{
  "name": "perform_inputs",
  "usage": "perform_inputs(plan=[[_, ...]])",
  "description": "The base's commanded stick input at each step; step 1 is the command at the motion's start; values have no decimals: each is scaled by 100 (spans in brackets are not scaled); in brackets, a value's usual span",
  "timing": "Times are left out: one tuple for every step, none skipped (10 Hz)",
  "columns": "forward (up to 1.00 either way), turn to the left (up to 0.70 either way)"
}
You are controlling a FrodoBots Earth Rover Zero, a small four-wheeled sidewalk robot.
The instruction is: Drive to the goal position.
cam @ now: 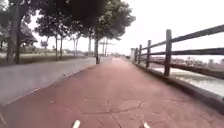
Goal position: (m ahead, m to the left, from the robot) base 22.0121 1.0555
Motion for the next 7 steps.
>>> perform_inputs(plan=[[70,1],[70,0],[70,0],[70,0],[70,0],[70,0],[68,0]])
